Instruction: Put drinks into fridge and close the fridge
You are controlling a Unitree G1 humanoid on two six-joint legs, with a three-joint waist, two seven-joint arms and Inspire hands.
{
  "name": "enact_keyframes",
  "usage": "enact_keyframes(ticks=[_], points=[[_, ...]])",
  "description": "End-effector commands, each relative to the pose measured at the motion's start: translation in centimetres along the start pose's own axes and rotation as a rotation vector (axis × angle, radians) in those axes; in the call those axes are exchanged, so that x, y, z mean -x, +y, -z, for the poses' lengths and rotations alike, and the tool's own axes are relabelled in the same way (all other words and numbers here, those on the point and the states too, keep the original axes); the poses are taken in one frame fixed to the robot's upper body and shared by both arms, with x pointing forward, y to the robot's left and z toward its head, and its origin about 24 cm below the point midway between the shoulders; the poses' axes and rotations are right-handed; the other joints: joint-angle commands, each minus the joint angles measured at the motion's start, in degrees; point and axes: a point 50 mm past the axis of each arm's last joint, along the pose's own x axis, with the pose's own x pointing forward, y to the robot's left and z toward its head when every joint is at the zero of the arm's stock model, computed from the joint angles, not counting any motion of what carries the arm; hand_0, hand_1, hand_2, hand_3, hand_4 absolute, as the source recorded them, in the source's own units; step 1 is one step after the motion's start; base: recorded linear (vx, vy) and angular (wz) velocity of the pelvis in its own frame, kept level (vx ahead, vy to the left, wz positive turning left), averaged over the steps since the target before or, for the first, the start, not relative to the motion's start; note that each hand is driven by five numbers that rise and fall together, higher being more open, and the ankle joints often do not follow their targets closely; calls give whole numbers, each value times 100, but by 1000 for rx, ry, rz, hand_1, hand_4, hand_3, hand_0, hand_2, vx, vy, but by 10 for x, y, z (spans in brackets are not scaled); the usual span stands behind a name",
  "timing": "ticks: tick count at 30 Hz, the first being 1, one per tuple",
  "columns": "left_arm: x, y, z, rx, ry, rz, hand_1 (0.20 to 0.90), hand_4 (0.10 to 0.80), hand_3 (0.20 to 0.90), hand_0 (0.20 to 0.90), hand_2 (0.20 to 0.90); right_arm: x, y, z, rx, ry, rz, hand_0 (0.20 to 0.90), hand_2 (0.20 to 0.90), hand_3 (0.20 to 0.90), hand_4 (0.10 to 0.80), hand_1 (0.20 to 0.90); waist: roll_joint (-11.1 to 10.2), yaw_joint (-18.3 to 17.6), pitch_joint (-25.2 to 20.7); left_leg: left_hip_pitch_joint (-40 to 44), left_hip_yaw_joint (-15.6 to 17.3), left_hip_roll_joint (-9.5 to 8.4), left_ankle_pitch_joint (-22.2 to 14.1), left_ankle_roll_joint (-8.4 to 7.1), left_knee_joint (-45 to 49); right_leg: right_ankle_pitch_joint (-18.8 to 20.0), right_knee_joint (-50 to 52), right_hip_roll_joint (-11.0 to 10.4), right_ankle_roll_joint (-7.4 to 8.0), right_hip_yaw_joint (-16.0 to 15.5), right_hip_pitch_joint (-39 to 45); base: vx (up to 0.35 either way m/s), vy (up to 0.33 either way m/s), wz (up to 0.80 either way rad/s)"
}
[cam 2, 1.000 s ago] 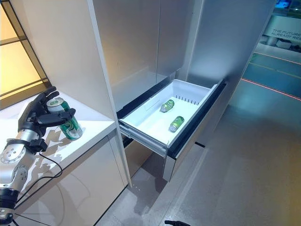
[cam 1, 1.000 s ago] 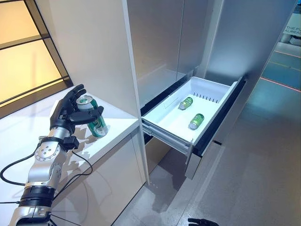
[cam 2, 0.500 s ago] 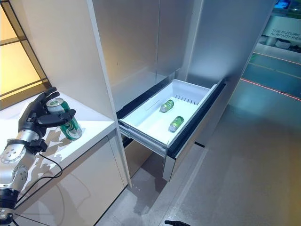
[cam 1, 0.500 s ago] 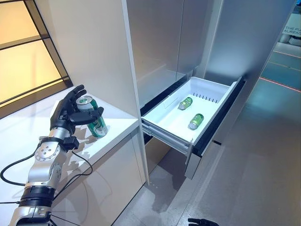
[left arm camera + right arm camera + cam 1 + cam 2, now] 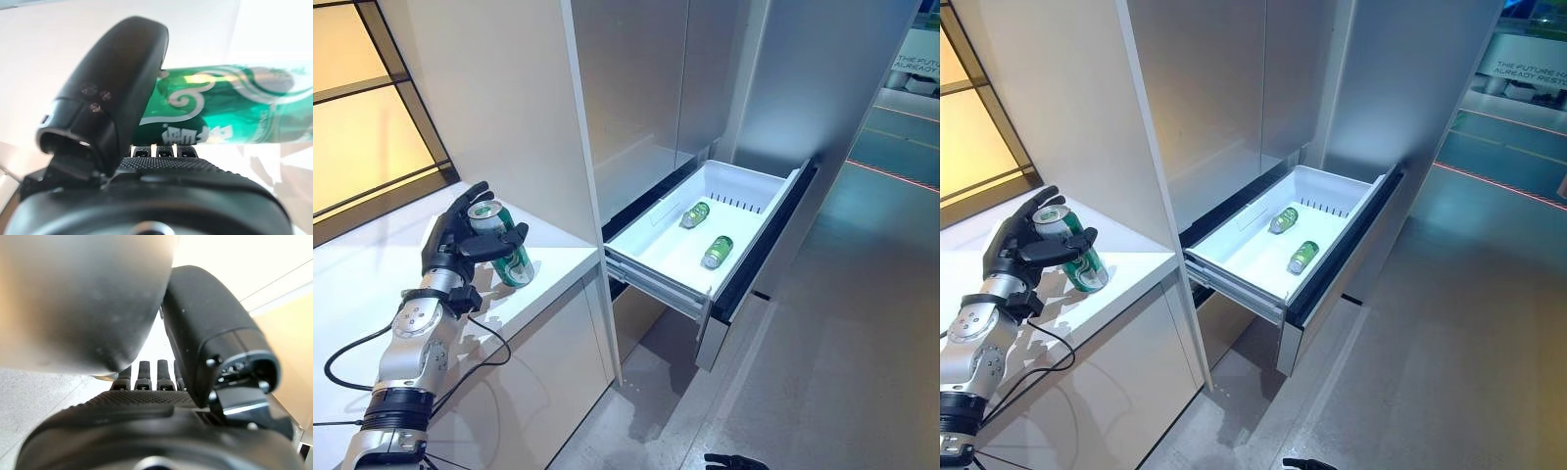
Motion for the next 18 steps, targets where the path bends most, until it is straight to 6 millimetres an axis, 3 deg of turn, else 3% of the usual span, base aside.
enact_keyframes(ticks=[1,12,18], points=[[-20,-3,-66,34,-307,-14,300,100,200,300,300,7,-14,21,57,96,25,900,900,900,800,900,86,-87,5,226,125,-94,-581,-22,74,-330,407,152,181,-73,-157,0,0,0],[-21,-1,-68,6,-316,-12,300,100,200,300,300,7,-14,22,51,96,29,900,900,900,800,900,88,-127,12,235,143,-93,-590,-14,78,-330,417,170,179,-20,-171,0,0,0],[-20,-7,-88,74,-433,16,300,100,200,300,300,7,-14,19,61,64,35,900,900,900,800,900,74,-144,1,228,169,-85,-591,-17,83,-324,403,179,178,3,-169,0,0,0]])
